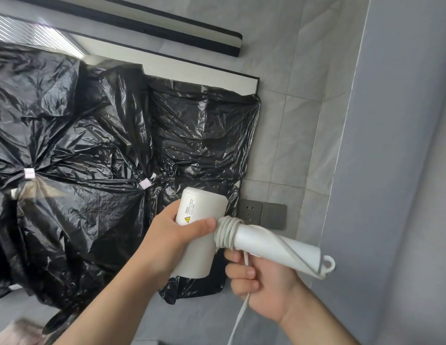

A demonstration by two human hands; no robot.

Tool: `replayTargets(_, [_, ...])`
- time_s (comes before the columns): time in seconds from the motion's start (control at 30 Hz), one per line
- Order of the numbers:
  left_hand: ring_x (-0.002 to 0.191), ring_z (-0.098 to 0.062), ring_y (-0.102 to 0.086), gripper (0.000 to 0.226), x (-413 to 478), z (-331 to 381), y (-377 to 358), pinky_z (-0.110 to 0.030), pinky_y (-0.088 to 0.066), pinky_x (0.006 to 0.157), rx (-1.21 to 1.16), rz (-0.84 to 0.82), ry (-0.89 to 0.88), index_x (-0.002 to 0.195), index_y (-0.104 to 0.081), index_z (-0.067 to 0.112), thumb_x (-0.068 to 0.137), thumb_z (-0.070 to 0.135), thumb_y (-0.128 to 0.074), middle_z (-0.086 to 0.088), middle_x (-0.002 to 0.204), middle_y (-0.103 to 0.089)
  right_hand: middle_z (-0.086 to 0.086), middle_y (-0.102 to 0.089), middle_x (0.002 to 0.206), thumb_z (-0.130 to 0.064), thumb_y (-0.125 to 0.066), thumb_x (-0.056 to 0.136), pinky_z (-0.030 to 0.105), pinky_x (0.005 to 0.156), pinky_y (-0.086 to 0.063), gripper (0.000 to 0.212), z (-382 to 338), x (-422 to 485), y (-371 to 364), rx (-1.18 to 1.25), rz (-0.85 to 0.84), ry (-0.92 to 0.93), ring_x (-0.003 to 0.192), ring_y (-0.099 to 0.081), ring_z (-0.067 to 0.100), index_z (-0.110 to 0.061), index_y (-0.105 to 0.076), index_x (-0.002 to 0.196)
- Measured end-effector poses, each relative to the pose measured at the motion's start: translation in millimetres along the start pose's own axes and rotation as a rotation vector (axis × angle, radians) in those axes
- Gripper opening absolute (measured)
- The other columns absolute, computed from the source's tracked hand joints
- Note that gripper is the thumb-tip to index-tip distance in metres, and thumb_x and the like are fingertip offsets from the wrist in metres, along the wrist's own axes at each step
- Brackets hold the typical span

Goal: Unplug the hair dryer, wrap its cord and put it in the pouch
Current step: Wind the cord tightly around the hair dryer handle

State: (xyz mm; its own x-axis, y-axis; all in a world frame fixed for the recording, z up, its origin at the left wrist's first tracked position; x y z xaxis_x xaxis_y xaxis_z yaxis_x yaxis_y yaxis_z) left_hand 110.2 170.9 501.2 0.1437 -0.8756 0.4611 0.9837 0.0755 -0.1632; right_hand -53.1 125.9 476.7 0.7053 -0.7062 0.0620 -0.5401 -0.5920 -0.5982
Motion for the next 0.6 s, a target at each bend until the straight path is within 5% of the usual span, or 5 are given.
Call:
replayTargets(0.23, [0.065, -0.021, -0.067, 0.040, 4.2, -5.4, -3.2, -0.039, -0.057, 0.060, 0.089, 0.214, -0.018, 0.092, -0.071, 0.019, 0.057, 0.032, -0.084, -0.010, 0.080, -0.073, 0.001, -0.041, 0.054, -0.013, -0.044, 0.099, 0.016, 0.037, -0.014, 0.019, 16.1, 1.9, 0.3, -0.479, 0.380, 0.326, 0.039, -0.019, 0.008, -0.014, -0.052, 0.082])
replayTargets(0.47, [0.069, -0.013, -0.068, 0.035, 4.7, -9.0, 0.8, -0.038, -0.059, 0.063, 0.285, 0.440, -0.049, 0.086, -0.066, 0.029, 0.061, 0.031, -0.091, 0.011, 0.075, -0.070, -0.004, -0.054, 0.061, -0.023, -0.041, 0.086, 0.028, 0.054, -0.032, 0.022, 21.1, -6.7, -4.4, -1.184, 0.381, 0.314, 0.051, -0.041, 0.012, -0.038, -0.052, 0.098])
replayTargets(0.6, [0.077, -0.009, -0.067, 0.042, 2.9, -7.8, 3.2, -0.043, -0.059, 0.072, 0.398, 0.482, -0.077, 0.092, -0.062, 0.038, 0.058, 0.041, -0.087, 0.017, 0.080, -0.069, 0.006, -0.059, 0.066, -0.027, -0.044, 0.093, 0.036, 0.056, -0.045, 0.016, 7.5, -17.3, -11.9, -1.502, 0.425, 0.395, 0.053, -0.049, 0.019, -0.015, -0.053, 0.088])
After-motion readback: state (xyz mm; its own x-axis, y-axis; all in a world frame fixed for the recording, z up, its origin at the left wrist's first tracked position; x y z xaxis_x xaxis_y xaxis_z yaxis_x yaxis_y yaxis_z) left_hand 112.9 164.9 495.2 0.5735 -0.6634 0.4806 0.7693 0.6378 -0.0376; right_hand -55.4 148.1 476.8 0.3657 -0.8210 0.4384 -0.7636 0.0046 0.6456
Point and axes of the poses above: each hand's wrist, its own x-axis towards the middle knuckle, its own y-axis out of the back of the hand, z = x × y, the point moved 3 cm from there along x, towards the middle knuckle
